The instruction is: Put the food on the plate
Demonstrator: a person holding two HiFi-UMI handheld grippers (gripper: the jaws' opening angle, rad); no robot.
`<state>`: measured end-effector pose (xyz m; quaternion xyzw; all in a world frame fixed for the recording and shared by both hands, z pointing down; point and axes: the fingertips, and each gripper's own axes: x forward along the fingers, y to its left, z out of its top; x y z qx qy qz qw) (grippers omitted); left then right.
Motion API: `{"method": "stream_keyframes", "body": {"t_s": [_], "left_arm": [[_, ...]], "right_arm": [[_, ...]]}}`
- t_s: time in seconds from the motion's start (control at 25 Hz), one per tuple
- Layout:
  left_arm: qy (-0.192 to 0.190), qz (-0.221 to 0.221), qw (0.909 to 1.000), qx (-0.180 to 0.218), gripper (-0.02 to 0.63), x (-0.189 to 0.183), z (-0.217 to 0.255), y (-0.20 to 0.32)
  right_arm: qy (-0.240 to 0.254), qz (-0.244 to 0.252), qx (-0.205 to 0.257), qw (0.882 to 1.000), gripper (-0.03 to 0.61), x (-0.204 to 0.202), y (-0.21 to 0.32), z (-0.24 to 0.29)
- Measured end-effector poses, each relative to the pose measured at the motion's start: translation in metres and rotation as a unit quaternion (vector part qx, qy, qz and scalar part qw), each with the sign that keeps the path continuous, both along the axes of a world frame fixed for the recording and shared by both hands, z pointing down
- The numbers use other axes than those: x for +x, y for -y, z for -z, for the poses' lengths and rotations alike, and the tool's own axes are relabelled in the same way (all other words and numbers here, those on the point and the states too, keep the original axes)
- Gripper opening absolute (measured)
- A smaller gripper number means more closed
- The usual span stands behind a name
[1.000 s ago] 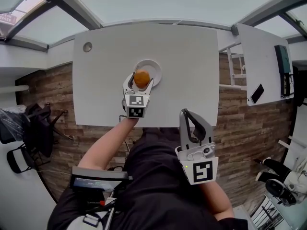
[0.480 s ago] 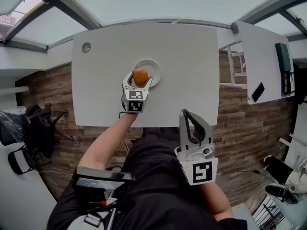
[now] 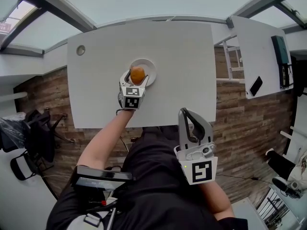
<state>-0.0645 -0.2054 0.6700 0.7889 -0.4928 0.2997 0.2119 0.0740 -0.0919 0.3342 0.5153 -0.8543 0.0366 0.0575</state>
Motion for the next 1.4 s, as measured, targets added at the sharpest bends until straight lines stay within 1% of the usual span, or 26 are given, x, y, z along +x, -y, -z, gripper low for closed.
{"method": "stream_keyframes", "body": {"t_s": [0.08,0.24,0.52,0.68,0.84,1.04,1.24,1.4], "left_arm": [[-0.009,-0.013,0.9999,-0.007,0.354,0.006,-0.005,0.0],[-0.007,-0.027,0.9996,-0.011,0.354,0.013,-0.008,0.002],[-0.01,-0.005,0.9996,-0.027,0.354,0.007,-0.022,0.003],[-0.01,-0.011,0.9992,-0.036,0.354,0.011,-0.028,0.003],[-0.013,-0.014,0.9988,-0.045,0.354,0.014,-0.033,0.001],[-0.024,-0.007,0.9992,-0.032,0.354,0.015,-0.029,0.006],[-0.026,-0.015,0.9986,-0.044,0.354,0.017,-0.035,0.004],[-0.038,-0.024,0.9978,-0.049,0.354,0.024,-0.033,0.001]], "right_arm": [[-0.003,-0.003,-0.003,1.0,0.008,0.003,-0.002,-0.001],[-0.007,-0.011,-0.008,1.0,0.008,0.01,-0.005,-0.005],[-0.008,-0.025,-0.013,1.0,0.008,0.023,-0.011,-0.009],[-0.01,-0.024,-0.015,1.0,0.008,0.025,-0.014,-0.011],[-0.024,-0.021,-0.01,0.999,0.008,0.023,-0.016,-0.01],[-0.027,-0.025,-0.011,0.999,0.008,0.026,-0.021,-0.007],[-0.021,-0.016,-0.006,1.0,0.008,0.021,-0.022,-0.004],[-0.023,-0.012,-0.007,1.0,0.008,0.021,-0.025,-0.004]]}}
